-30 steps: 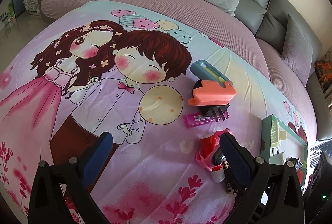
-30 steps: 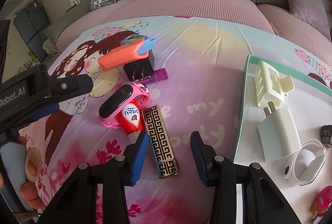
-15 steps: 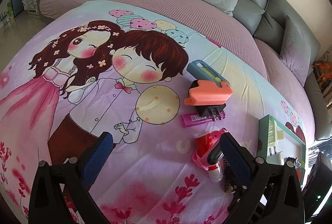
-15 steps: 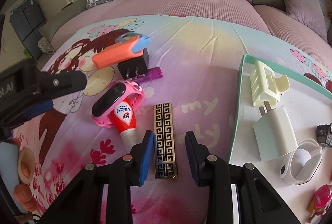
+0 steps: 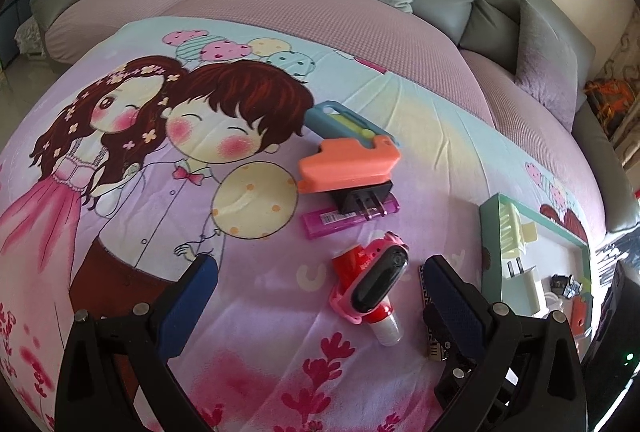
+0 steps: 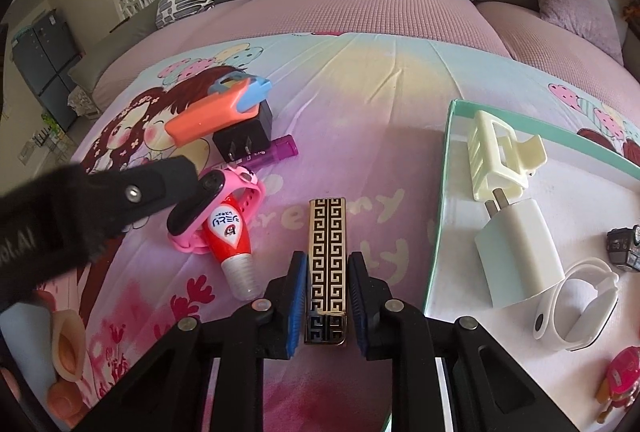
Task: Organize rigid objects
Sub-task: 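Grasp the pink watch band with the left tool while the right tool holds the gold case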
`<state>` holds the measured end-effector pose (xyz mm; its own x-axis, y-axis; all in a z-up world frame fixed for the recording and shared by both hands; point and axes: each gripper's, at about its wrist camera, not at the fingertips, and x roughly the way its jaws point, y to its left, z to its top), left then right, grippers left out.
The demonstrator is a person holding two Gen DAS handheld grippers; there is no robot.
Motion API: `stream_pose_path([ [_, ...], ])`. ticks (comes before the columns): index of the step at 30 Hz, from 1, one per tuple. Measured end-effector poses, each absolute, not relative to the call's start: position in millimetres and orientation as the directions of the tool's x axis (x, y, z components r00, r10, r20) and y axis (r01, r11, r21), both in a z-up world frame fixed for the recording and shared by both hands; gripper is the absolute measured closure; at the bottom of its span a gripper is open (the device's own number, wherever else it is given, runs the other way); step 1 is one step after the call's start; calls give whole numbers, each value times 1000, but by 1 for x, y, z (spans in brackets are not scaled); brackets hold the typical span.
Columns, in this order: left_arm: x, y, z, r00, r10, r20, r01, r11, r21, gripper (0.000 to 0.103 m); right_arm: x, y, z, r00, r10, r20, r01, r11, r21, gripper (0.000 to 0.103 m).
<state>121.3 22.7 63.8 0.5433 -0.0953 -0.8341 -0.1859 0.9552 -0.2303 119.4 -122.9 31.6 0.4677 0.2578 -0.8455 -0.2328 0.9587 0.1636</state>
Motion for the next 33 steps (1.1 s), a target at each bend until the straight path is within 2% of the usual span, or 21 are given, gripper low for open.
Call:
stream_pose_path([
  [5,127,10,58,530,-93,-843,-147,969,-199,1,119,-124,32,466,265,-844,-231,958,173,80],
  [8,130,7,53,517,-87,-851,-138,973,-183,5,119,-125,33,466,268,-843,-230,957,177,80],
  [10,130,6,50,512,-94,-854,-134,973,-187,17,119,-126,33,465,272,-843,-229,956,182,80],
  [14,132,4,45,497,-109,-861,-117,975,-191,29,119,-126,33,464,274,-843,-229,956,185,80],
  [18,132,0,44,497,-133,-858,-95,974,-206,57,119,-126,33,464,274,-842,-229,956,185,80],
  [21,132,2,42,496,-146,-856,-101,969,-224,67,119,-126,33,464,274,-843,-229,956,185,80],
  [28,128,22,42,525,-179,-832,-171,936,-309,68,119,-126,33,464,274,-843,-229,956,185,80],
  [33,121,34,54,570,-163,-805,-199,923,-328,77,118,-126,33,464,273,-843,-229,956,184,80],
])
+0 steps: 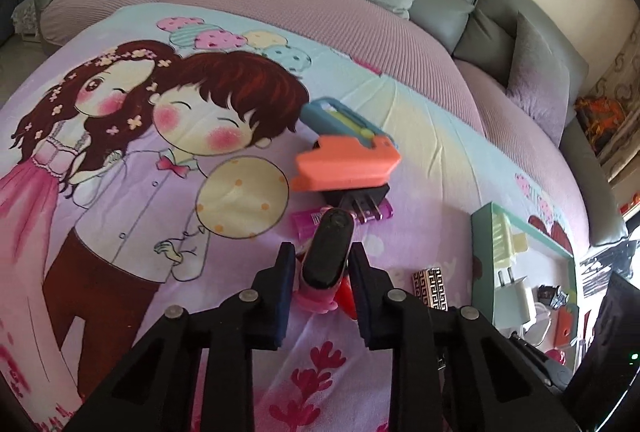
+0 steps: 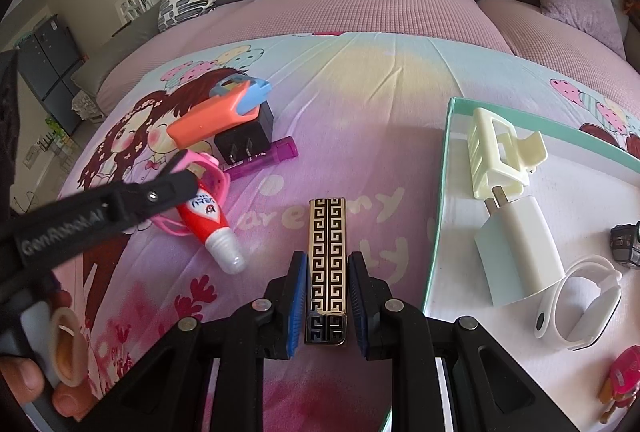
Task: Organize rigid objects
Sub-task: 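Grasp the pink watch band with the left tool while the right tool holds the gold case, then carry the gold case and pink watch band into the green tray and open both tools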
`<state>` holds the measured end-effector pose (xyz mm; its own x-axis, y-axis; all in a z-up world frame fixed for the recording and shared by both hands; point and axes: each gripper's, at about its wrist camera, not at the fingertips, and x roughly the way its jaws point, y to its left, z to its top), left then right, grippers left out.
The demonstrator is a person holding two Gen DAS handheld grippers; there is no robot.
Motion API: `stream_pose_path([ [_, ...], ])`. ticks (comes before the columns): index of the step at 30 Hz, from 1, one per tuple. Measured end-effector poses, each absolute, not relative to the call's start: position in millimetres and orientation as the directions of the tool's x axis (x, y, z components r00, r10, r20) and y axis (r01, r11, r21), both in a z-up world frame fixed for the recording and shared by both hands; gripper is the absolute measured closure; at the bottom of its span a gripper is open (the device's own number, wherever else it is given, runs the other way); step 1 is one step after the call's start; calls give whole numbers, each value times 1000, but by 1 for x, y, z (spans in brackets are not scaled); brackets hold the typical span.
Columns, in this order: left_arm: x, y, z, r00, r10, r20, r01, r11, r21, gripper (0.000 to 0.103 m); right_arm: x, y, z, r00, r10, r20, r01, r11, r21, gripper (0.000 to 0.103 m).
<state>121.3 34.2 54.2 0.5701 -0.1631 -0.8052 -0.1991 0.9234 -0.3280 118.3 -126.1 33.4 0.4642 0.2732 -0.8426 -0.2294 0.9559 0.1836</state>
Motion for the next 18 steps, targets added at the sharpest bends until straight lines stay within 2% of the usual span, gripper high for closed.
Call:
stream_pose_path([
  [4,119,37,63,595,-156,-788,-200,922,-333,82,119,-126,33,464,274,-842,-229,956,184,80],
  [18,107,47,90,659,-127,-742,-207,917,-340,83,117,-138,47,506,289,-813,-199,956,216,81],
])
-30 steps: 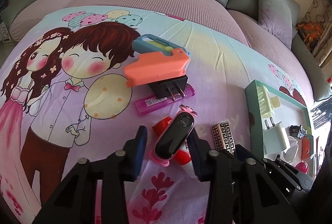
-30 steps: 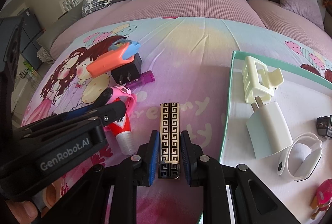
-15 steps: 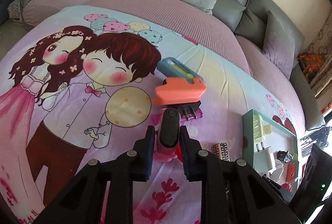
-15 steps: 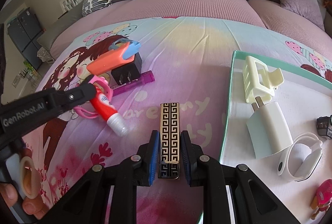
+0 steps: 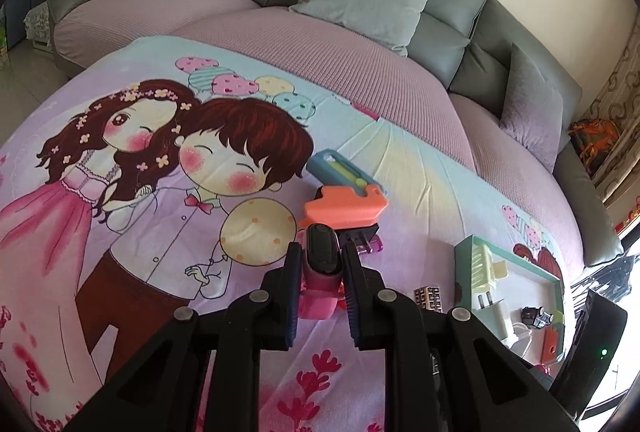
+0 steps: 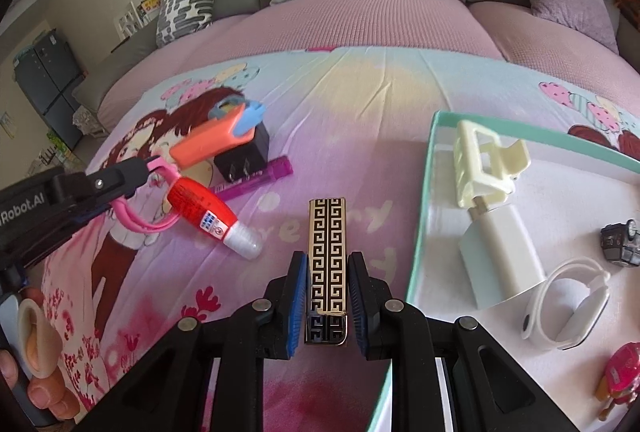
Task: Organize rigid objects
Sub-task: 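Carry the gold case and pink watch band into the green tray and open both tools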
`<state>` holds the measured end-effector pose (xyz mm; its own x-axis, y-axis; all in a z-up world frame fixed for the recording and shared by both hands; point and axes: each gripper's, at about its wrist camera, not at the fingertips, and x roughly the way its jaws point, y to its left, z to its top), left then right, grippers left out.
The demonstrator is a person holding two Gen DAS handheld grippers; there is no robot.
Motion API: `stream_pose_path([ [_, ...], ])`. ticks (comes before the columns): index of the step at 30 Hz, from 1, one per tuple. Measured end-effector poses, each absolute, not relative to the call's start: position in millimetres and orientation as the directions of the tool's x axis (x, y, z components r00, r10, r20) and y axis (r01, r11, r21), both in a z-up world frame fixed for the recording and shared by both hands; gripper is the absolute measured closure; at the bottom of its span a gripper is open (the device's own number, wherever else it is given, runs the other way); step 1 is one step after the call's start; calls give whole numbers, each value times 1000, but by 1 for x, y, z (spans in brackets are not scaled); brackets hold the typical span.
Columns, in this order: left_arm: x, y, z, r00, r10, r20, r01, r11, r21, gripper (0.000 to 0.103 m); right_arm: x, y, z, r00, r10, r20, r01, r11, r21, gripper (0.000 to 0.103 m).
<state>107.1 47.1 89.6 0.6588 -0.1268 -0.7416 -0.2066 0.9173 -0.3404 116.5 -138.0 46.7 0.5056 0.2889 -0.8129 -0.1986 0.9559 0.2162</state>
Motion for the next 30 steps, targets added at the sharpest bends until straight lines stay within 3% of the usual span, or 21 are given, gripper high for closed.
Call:
stream_pose_path([
  [9,97,48,112,708,-117,-696,-190,918,-348,83,118,-149,63,542,285,-791,-174,958,227,81],
  [30,104,10,118,706,-162,-689,-106,938,-329,83,112,-188,88,614,255,-747,-111,965,238,81],
])
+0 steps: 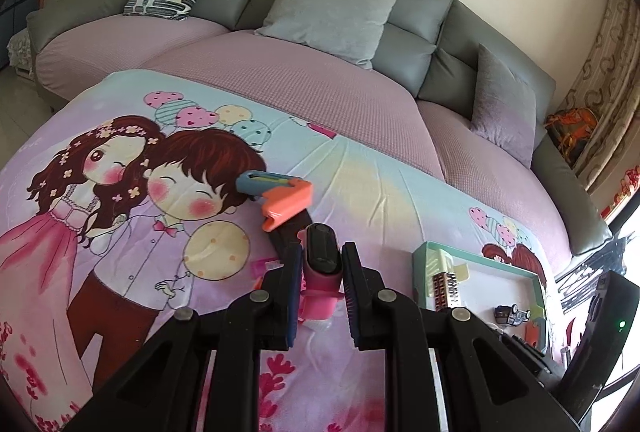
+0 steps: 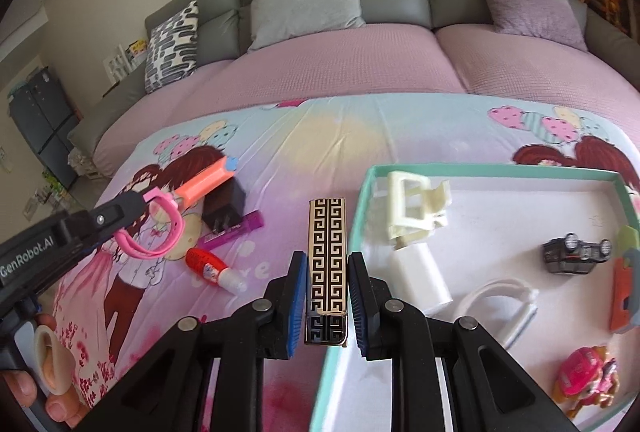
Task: Organize rigid objects
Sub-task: 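Carry the gold case and pink watch band into the green tray and open both tools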
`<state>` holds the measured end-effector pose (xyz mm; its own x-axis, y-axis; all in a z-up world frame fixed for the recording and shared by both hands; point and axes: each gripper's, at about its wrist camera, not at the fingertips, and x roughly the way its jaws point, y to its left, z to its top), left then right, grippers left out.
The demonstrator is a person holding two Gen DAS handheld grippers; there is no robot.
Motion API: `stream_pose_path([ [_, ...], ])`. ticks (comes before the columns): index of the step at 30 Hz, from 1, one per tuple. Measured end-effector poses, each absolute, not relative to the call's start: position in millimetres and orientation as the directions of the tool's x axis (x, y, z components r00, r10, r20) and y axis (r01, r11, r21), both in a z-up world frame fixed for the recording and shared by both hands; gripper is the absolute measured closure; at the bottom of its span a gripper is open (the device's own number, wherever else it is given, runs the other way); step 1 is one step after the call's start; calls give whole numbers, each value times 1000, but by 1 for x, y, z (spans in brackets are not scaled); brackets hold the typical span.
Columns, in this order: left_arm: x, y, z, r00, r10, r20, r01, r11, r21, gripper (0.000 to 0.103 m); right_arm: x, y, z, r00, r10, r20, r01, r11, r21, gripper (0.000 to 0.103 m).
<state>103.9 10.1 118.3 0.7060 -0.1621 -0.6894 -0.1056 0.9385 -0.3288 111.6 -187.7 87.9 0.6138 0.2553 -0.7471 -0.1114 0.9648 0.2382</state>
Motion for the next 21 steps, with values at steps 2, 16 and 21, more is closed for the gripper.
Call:
stream_pose_path([
  [2,105,1,119,704,-174,-689,-86,942,-325,83,110,-205,92,632,224,-742,-70,970,234,81],
  [16,112,-93,123,644,-352,-679,165,931,-327,83,93,-312,99,630,-43,-776,240,960,141,81],
  [21,111,-121,117,602,-391,-696,226,920,-321,83,86,-323,105,621,-77,-780,261,959,113,80],
])
